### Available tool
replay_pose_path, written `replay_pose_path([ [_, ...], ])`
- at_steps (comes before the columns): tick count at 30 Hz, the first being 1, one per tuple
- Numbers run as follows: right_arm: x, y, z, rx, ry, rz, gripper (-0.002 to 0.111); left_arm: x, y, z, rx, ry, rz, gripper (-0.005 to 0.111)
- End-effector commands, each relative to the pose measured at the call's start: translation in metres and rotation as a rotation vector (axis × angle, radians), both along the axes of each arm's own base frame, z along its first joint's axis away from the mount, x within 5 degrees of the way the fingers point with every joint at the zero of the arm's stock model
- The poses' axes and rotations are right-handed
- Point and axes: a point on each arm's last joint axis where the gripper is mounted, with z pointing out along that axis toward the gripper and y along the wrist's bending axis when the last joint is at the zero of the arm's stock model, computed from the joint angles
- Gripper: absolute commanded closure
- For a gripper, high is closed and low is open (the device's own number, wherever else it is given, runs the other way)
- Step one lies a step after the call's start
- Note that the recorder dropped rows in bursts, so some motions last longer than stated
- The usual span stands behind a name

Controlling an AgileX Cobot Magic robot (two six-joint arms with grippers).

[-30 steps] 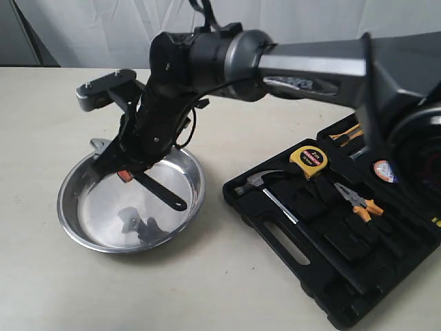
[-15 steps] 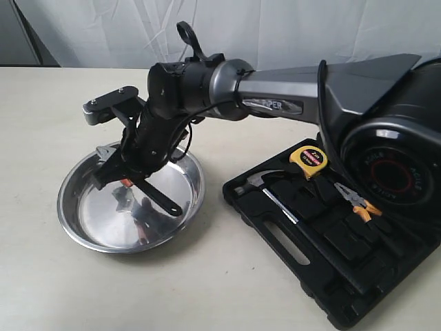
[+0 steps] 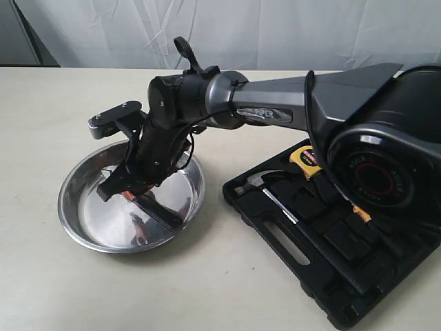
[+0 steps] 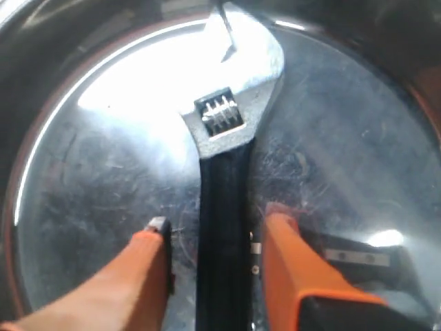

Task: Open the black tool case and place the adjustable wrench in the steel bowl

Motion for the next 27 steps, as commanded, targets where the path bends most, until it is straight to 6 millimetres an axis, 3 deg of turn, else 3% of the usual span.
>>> replay_pose_path([
  [1, -0.003, -0.008, 0.032, -0.031, -0.025, 0.043, 0.099, 0.0, 0.0, 0.001, -0.002, -0.002, -0.001, 0.106],
  [2, -0.005, -0.01, 0.041, -0.039, -0.029, 0.052, 0.109, 0.0, 0.0, 0.001, -0.002, -0.002, -0.001, 0.106],
  [7, -0.018, -0.029, 0.099, -0.077, -0.039, 0.026, 0.109, 0.0, 0.0, 0.001, -0.002, -0.002, -0.001, 0.106],
  [11, -0.037, -0.053, 0.159, -0.069, -0.116, -0.05, 0.109, 0.0, 0.0, 0.001, -0.002, -0.002, -0.001, 0.106],
  [14, -0.067, -0.081, 0.201, -0.047, -0.192, -0.11, 0.109, 0.0, 0.0, 0.001, -0.002, -0.002, -0.001, 0.106],
  [17, -0.104, -0.113, 0.229, -0.021, -0.238, -0.142, 0.109, 0.0, 0.0, 0.001, -0.002, -0.002, -0.001, 0.106],
  [21, -0.159, -0.162, 0.245, 0.033, -0.247, -0.177, 0.109, 0.0, 0.0, 0.001, -0.002, -0.002, -0.001, 0.106],
  [27, -0.231, -0.228, 0.241, 0.12, -0.07, -0.175, 0.109, 0.0, 0.0, 0.001, -0.002, -0.002, -0.001, 0.106],
])
